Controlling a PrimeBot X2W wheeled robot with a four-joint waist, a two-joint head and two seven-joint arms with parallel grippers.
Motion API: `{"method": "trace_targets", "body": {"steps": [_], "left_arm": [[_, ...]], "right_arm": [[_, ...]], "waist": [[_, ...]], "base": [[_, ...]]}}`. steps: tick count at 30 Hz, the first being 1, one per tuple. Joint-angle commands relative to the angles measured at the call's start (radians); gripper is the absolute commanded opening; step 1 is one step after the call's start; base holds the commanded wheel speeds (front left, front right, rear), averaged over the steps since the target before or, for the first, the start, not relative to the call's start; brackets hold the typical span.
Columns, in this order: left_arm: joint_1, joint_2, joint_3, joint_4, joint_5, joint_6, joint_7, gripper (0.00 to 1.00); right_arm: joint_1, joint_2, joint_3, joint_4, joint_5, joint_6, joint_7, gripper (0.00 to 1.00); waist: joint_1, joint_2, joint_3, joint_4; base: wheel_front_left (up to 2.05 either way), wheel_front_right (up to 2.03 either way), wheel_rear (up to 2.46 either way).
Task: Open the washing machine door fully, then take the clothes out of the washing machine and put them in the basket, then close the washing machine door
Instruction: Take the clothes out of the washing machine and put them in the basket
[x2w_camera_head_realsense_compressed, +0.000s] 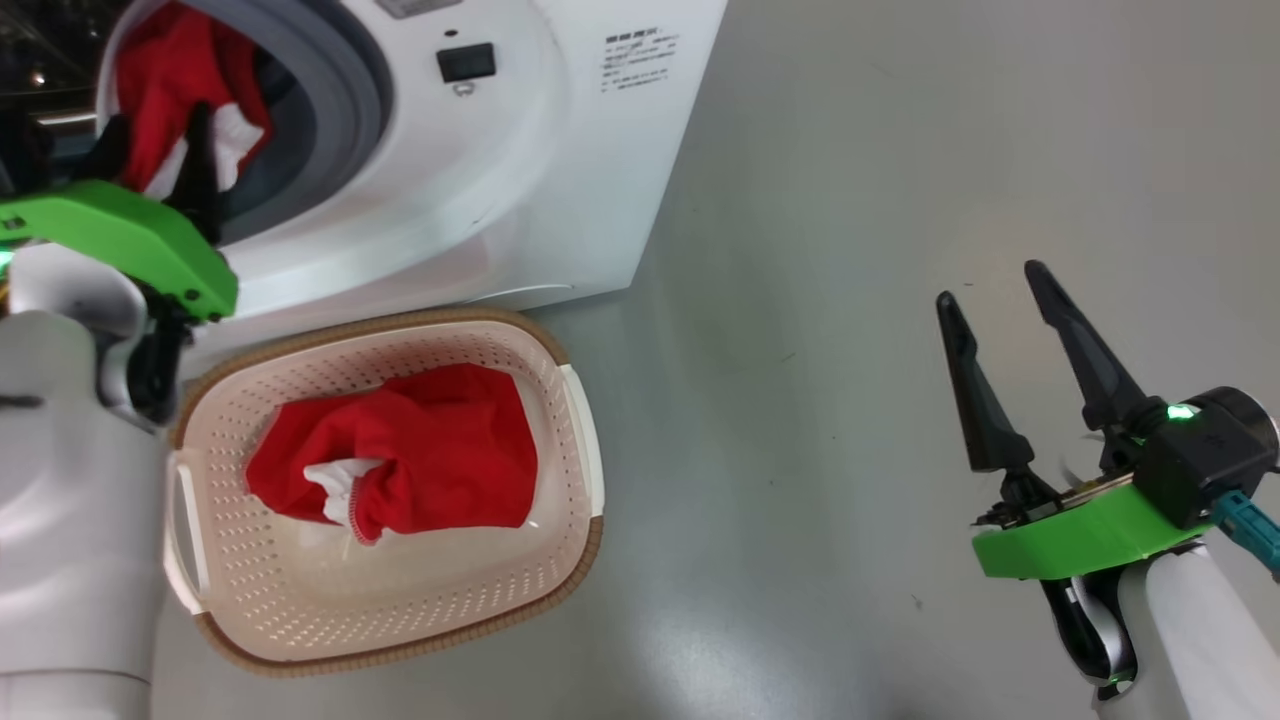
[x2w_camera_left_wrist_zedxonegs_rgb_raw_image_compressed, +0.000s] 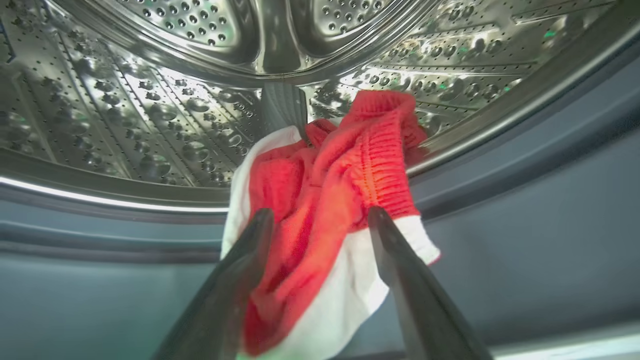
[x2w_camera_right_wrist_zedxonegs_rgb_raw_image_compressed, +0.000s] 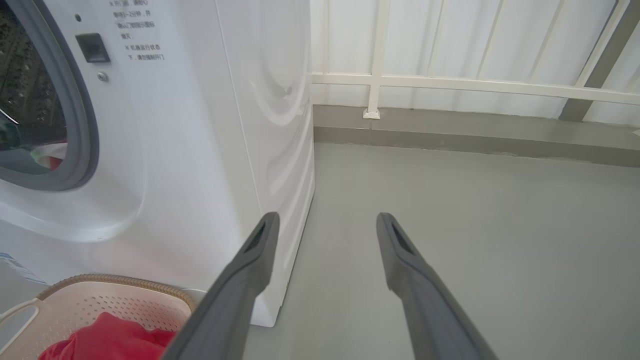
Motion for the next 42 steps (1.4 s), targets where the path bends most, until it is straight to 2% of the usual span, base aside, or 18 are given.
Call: {"method": "trace_targets", "body": {"steps": [1,10,11,12,13,17,21,33,37,42], "left_arm": [[-0.024,0.052,0.012,-0.009,0.01,0.01,0.013,1.0],[-0.052,0.093,-0.043,0.078,0.076,0.087,0.113,1.0],[-0.053,0.098,-0.051,0.088,0.086,0.098,0.123,0.56],[-0.056,0.102,-0.056,0.094,0.091,0.105,0.128,0.2],[-0.058,0.103,-0.058,0.096,0.093,0.111,0.125,0.0],[-0.06,0.103,-0.062,0.094,0.098,0.13,0.088,0.0],[-0.049,0.092,-0.04,0.078,0.075,0.146,0.008,0.0],[0.06,0.047,0.019,0.02,-0.008,0.103,-0.23,0.0],[0.114,0.035,0.033,-0.045,-0.013,0.094,-0.263,0.0],[0.205,0.017,0.054,-0.19,0.003,0.094,-0.269,0.0]], "right_arm": [[-0.011,-0.005,0.022,-0.018,0.001,0.006,-0.006,1.0],[-0.016,0.0,0.039,-0.01,0.011,0.006,-0.006,1.0],[-0.017,0.001,0.039,-0.009,0.012,0.006,-0.006,1.0],[-0.017,0.002,0.04,-0.008,0.013,0.006,-0.006,1.0],[-0.018,0.002,0.04,-0.008,0.014,0.006,-0.006,1.0],[-0.018,0.004,0.037,-0.005,0.017,0.006,-0.006,1.0],[-0.016,0.003,0.038,0.0,0.018,0.006,-0.006,1.0],[0.014,0.0,0.023,0.002,0.009,0.006,-0.006,1.0],[0.026,-0.003,0.03,0.007,0.005,0.006,-0.006,1.0],[0.044,-0.001,0.026,0.013,0.004,0.006,-0.006,1.0]], "waist": [[-0.0001,0.0,0.003,-0.006],[-0.0001,0.0,0.008,-0.027],[-0.0001,0.0,0.008,-0.029],[-0.0001,0.0,0.007,-0.031],[-0.0001,0.0,0.007,-0.032],[-0.0001,0.0,0.004,-0.031],[-0.0001,0.0,-0.008,-0.027],[-0.0001,0.0,-0.084,0.014],[-0.0001,0.0,-0.119,0.028],[-0.0001,0.0,-0.167,0.047]], "base": [[0.0,0.0,0.0],[0.0,0.0,0.0],[0.0,0.0,0.0],[0.0,0.0,0.0],[0.0,0.0,0.0],[0.0,0.0,0.0],[0.0,0.0,0.0],[0.0,0.0,0.0],[0.0,0.0,0.0],[0.0,0.0,0.0]]}}
